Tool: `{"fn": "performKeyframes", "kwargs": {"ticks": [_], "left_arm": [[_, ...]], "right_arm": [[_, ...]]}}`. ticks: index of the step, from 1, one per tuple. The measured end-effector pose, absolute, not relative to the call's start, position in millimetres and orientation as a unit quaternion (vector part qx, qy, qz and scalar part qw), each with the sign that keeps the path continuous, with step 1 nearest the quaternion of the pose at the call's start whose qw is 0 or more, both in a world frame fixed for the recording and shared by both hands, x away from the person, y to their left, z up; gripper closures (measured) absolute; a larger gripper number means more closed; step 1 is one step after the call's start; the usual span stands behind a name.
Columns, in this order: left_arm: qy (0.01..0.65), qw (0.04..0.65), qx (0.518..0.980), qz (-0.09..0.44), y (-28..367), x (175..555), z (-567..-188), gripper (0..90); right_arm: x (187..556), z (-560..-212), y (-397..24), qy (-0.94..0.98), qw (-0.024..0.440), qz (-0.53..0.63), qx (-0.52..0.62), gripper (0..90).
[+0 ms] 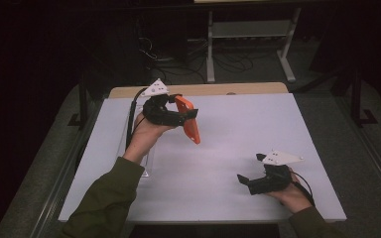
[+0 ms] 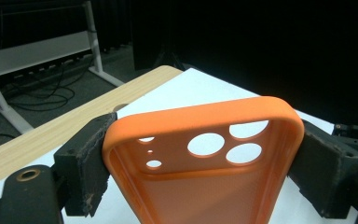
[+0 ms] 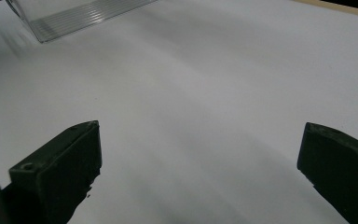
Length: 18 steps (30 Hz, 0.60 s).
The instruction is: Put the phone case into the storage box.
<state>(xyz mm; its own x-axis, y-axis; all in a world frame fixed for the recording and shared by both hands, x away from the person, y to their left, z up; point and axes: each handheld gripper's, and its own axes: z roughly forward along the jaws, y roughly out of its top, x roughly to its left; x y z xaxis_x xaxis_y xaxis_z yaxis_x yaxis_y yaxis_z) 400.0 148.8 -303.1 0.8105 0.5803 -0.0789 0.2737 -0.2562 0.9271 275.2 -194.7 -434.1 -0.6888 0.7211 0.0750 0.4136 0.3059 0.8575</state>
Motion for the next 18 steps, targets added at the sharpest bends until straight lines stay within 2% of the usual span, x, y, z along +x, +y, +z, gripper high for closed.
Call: {"fn": "performKeyframes", "kwargs": {"ticks": [18], "left_arm": [[0.304, 0.525, 0.776, 0.172, 166.2, 415.1, -301.3, 15.1]], "right_arm": [[274.4, -432.5, -195.9, 0.788, 0.167, 0.47, 0.361, 0.0]]}}
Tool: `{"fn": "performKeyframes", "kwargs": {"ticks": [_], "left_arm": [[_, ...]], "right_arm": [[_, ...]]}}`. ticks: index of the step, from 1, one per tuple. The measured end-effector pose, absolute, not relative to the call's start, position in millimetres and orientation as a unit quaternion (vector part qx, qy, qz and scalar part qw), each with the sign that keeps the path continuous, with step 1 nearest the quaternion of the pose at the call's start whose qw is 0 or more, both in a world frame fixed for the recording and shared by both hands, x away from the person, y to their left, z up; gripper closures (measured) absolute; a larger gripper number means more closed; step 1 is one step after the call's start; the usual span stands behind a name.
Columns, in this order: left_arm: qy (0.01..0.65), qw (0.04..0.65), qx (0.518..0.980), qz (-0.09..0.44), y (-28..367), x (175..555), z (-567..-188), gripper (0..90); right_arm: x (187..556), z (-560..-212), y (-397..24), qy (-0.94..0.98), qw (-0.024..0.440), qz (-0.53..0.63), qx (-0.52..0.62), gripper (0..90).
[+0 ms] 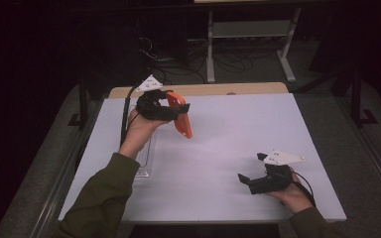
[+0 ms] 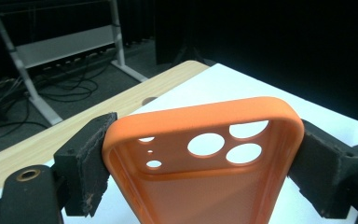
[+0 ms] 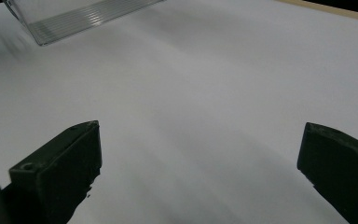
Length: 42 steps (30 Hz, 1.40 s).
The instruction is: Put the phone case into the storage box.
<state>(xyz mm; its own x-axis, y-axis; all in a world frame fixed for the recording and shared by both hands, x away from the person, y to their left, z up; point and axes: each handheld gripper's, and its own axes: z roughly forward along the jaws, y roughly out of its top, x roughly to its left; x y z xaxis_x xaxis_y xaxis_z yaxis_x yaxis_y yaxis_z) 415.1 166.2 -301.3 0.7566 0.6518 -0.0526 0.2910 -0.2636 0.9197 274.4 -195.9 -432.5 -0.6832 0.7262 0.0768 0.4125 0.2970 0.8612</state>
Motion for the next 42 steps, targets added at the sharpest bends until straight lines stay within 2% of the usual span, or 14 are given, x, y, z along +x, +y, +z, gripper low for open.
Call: {"fn": "performKeyframes", "kwargs": {"ticks": [42], "left_arm": [[0.359, 0.515, 0.743, 0.231, 204.4, 444.7, -275.4, 15.2]], "right_arm": [[274.9, -433.4, -196.4, 0.79, 0.168, 0.467, 0.361, 0.0]]}}
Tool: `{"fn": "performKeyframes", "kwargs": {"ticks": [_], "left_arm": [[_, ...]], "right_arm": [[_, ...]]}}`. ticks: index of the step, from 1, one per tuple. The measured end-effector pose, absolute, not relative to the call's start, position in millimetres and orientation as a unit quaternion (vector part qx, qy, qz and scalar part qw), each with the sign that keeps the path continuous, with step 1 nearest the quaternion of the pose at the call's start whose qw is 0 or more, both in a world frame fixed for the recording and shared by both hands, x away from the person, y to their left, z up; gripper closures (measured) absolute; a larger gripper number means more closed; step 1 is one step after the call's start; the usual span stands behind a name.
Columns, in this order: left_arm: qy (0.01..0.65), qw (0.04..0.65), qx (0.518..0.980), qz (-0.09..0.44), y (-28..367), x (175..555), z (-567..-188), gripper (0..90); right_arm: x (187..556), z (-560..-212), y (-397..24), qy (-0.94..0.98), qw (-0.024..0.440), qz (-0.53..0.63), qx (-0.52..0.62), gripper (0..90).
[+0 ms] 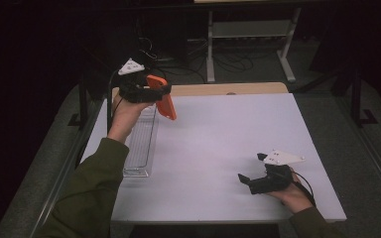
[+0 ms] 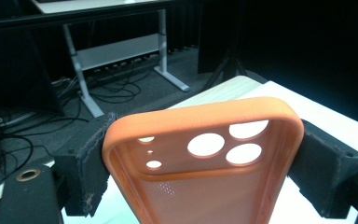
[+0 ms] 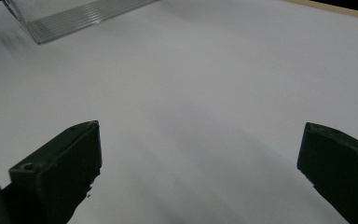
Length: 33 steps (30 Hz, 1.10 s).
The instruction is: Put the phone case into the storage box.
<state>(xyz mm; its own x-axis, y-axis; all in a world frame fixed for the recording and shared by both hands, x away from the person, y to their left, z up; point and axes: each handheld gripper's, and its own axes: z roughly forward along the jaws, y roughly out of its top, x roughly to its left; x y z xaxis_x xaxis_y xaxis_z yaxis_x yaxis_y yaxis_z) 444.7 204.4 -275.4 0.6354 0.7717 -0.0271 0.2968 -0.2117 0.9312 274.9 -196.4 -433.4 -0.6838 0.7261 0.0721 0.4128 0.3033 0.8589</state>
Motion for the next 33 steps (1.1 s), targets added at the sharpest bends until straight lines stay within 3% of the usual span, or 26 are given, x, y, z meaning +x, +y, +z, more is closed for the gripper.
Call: {"fn": "performKeyframes", "kwargs": {"ticks": [33], "left_arm": [[0.426, 0.473, 0.71, 0.301, 238.3, 466.1, -286.2, 15.2]], "right_arm": [[274.8, -433.8, -196.1, 0.79, 0.165, 0.467, 0.362, 0.0]]}}
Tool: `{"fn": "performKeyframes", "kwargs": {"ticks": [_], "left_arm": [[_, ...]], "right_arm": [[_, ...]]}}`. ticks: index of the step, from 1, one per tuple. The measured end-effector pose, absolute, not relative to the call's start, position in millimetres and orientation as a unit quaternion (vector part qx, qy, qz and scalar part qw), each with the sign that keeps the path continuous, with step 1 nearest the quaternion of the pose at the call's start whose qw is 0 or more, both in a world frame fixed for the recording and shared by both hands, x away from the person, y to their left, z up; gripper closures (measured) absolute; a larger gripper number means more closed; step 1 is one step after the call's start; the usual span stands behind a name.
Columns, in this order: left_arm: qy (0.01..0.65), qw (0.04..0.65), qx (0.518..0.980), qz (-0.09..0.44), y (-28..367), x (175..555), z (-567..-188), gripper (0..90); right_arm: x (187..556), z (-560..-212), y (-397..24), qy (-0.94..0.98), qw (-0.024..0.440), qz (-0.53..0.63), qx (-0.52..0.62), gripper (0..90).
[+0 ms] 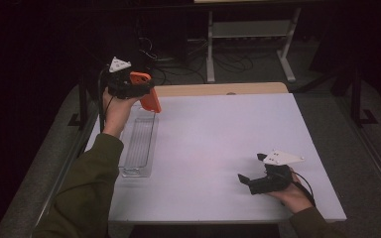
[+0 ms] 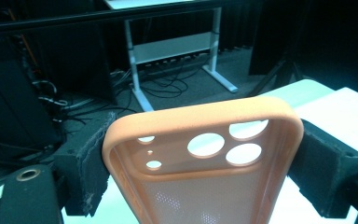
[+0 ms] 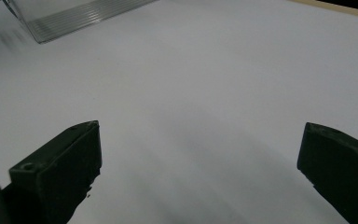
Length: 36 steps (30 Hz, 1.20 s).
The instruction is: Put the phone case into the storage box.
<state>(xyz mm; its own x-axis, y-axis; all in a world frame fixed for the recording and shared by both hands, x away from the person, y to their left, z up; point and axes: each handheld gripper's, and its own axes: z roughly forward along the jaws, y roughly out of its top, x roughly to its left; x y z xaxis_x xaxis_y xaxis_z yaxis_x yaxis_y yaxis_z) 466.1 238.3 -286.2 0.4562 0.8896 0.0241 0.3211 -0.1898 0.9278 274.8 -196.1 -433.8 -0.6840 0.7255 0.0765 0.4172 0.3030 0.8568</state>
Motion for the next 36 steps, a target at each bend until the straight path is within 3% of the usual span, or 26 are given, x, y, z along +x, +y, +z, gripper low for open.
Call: {"fn": "performKeyframes", "kwargs": {"ticks": [36], "left_arm": [[0.503, 0.411, 0.684, 0.332, 252.5, 483.4, -322.2, 15.1]], "right_arm": [[274.9, -434.0, -196.0, 0.79, 0.165, 0.467, 0.36, 0.0]]}}
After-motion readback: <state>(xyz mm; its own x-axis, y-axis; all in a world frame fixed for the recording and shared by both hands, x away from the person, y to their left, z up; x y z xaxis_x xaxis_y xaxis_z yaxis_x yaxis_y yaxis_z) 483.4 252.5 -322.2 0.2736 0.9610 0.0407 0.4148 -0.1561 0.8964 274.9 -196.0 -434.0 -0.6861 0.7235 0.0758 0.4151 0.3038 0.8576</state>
